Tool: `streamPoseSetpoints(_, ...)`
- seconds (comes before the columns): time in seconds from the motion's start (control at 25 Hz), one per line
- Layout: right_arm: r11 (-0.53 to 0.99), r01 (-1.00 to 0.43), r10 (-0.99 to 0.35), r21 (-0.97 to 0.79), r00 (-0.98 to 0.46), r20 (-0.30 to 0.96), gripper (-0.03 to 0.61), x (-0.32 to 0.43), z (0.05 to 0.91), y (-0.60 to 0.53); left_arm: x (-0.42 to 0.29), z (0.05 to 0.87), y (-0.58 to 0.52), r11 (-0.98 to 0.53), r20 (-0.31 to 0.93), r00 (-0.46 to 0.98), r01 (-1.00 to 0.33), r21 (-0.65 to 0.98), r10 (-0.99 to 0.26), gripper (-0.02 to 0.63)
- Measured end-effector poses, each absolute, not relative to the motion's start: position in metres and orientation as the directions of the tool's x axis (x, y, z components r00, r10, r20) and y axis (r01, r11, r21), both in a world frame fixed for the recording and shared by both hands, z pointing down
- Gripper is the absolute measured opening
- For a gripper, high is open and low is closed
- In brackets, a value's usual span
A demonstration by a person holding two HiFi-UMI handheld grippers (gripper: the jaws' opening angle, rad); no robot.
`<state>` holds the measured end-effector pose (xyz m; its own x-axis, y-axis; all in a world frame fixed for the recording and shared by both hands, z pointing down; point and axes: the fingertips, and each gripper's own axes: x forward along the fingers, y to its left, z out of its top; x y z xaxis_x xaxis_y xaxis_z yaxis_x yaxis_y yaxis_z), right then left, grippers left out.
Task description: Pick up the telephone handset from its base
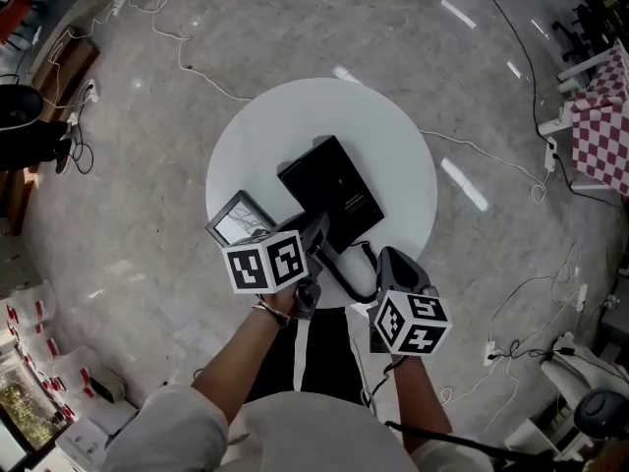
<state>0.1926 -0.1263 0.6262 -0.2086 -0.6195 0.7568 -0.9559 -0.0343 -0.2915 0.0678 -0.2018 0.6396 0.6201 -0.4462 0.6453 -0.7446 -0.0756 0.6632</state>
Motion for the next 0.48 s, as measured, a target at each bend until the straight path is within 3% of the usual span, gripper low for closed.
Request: streamPoseSetpoints(0.48,0.04,-0.94,-0.623,-0.339,-0.288,0.727,0.026,0.175,0.623,-0.14,0.074,0.627,-0.204,-0.073,0.555,0.7,-0.648,0.758,-0.45,0.078)
